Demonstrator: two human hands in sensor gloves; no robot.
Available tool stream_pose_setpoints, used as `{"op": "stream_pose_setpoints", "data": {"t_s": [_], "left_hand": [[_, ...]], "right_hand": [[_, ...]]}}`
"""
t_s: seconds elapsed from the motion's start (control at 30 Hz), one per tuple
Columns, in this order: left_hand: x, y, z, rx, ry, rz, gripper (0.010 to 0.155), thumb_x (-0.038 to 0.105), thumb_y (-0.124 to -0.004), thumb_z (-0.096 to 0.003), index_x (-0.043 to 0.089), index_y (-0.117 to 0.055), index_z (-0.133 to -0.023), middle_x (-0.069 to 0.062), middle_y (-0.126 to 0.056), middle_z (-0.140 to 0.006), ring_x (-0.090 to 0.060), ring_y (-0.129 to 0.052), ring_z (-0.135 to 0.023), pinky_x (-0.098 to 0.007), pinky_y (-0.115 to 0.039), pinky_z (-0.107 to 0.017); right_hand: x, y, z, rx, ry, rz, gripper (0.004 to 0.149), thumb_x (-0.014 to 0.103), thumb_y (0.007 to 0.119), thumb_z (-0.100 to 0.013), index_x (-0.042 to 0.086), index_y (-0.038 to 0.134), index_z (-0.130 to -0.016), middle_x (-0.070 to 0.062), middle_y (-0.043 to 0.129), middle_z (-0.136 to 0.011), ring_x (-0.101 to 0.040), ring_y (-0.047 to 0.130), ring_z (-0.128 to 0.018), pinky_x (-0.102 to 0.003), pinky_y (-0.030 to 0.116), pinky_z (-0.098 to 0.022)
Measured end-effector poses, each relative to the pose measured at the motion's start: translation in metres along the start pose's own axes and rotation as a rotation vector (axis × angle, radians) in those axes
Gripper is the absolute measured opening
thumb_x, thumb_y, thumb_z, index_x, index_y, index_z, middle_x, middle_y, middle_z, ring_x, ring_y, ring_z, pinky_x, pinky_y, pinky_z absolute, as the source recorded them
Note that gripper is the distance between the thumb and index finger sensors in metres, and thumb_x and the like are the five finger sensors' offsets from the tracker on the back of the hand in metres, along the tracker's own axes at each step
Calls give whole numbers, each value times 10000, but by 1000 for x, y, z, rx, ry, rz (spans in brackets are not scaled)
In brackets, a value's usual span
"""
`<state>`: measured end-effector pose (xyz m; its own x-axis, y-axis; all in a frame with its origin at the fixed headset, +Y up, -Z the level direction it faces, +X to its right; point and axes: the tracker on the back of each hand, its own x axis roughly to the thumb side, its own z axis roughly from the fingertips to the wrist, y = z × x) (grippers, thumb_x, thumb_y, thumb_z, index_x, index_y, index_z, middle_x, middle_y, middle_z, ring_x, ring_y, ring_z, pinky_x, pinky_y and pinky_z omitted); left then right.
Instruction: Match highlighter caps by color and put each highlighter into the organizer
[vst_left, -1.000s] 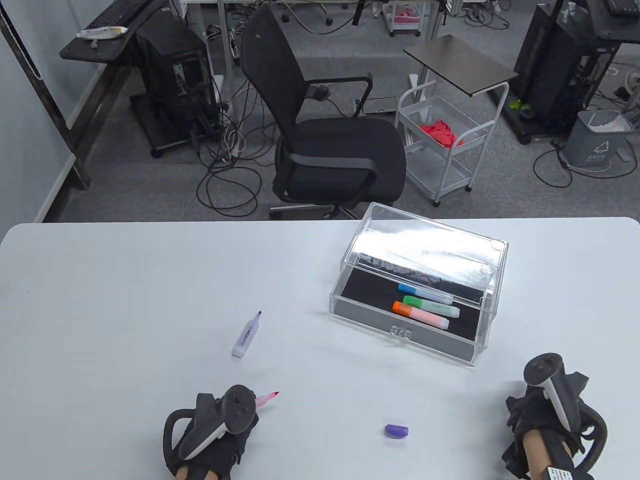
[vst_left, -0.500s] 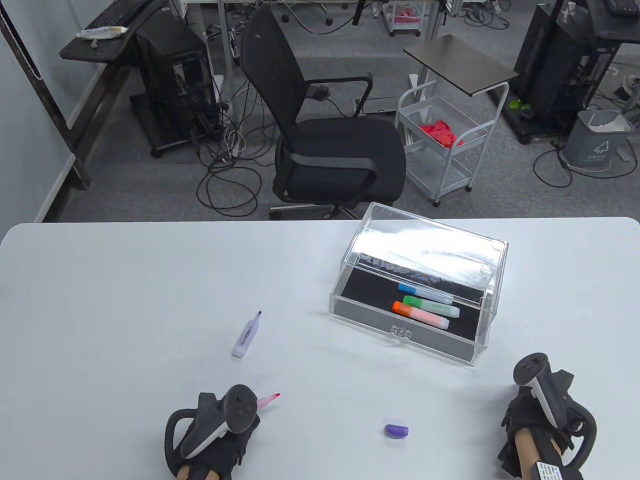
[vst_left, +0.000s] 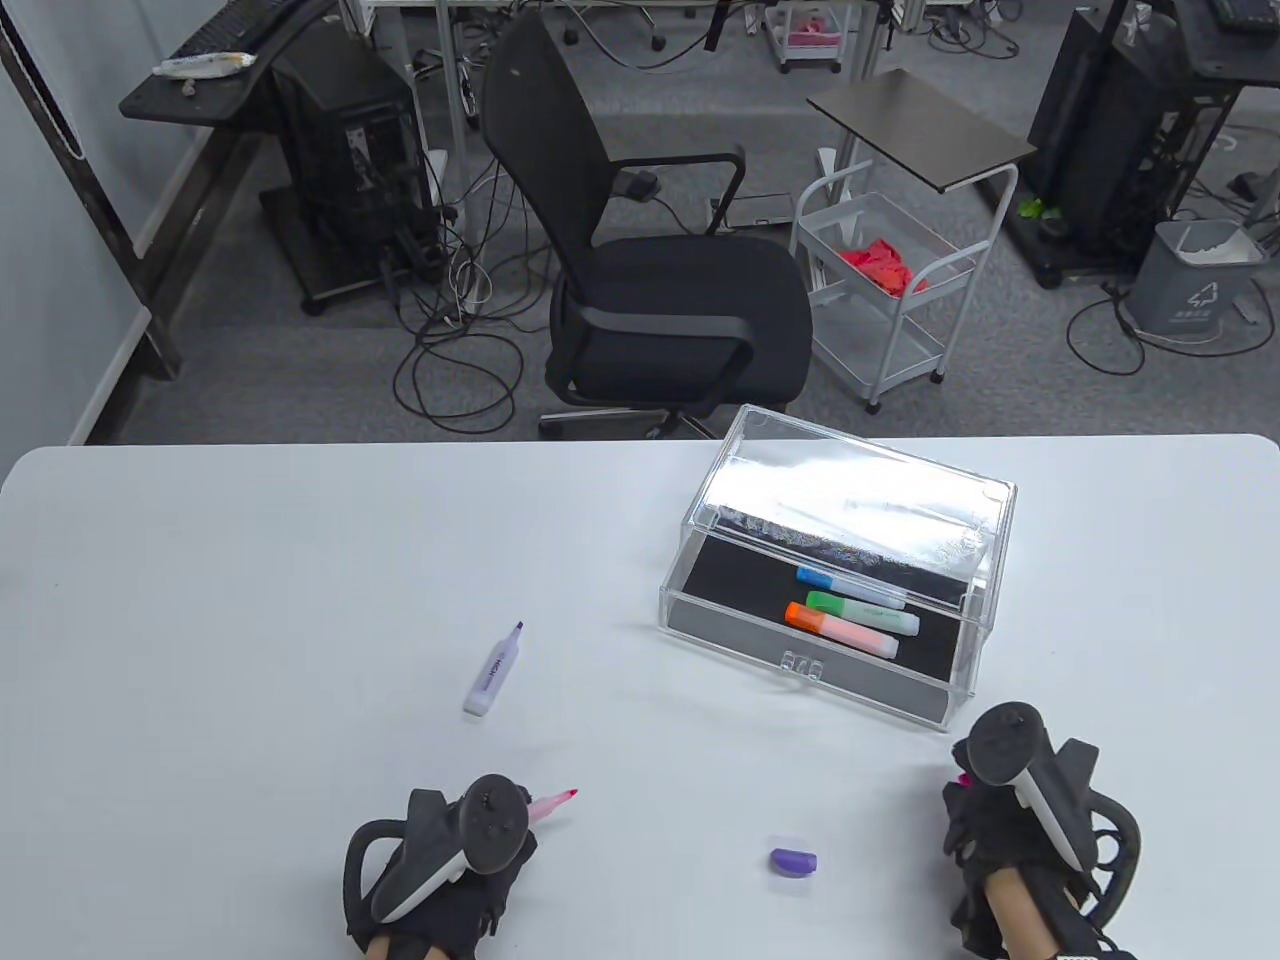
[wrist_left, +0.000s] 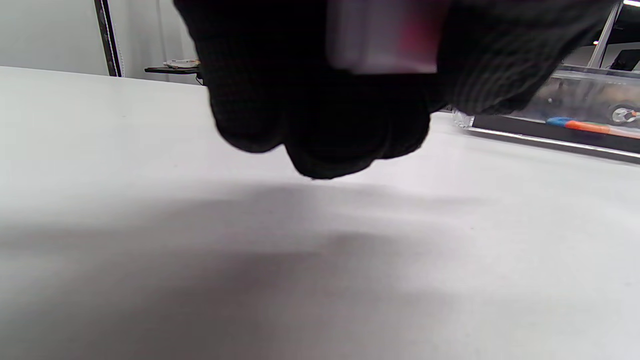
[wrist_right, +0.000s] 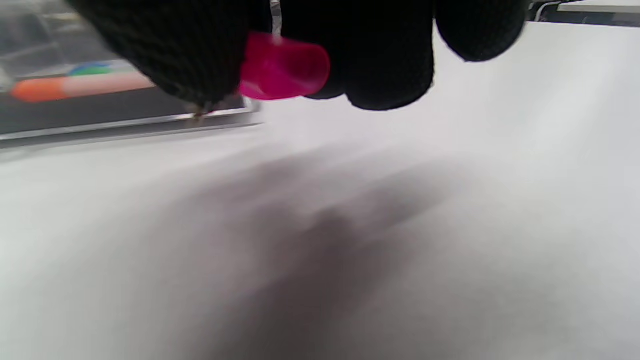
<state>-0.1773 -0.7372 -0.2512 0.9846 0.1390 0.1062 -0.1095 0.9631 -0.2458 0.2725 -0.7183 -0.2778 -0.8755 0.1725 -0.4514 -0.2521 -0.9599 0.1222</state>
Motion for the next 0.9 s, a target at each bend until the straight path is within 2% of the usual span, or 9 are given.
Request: {"op": "stream_pose_setpoints", "data": {"t_s": [0.2,0.4,0.73,0.9], "left_hand": [[2,-1,0,-5,-19,27,553,542,-726,-444,365,-622,-958,140,-873,-812,-78,-1059,-542,-276,-931,-473],[1,-1,0,4,-40,77,554,545,-711,-443,360,-624,-958,137,-878,-801,-76,-1071,-505,-271,-941,-442],[15,-6,1,-19,-108,95,559,548,-690,-446,357,-612,-965,141,-872,-796,-77,-1067,-491,-273,-938,-432],[26,-8,1,-23,-139,93,560,548,-681,-446,356,-608,-966,141,-870,-794,-74,-1062,-486,-270,-937,-428]], "right_hand": [[40,7,16,14,-134,-89,533,371,884,-382,326,736,-891,-76,843,-841,-318,907,-677,-601,668,-581],[72,15,30,27,-220,-264,542,376,886,-380,286,730,-890,-80,863,-819,-318,924,-651,-598,684,-565],[112,26,51,6,-331,-476,503,377,892,-373,282,758,-848,-94,909,-784,-318,971,-596,-590,731,-524],[125,35,59,-3,-350,-645,473,376,877,-378,274,762,-826,-114,936,-762,-326,996,-566,-594,748,-501]]}}
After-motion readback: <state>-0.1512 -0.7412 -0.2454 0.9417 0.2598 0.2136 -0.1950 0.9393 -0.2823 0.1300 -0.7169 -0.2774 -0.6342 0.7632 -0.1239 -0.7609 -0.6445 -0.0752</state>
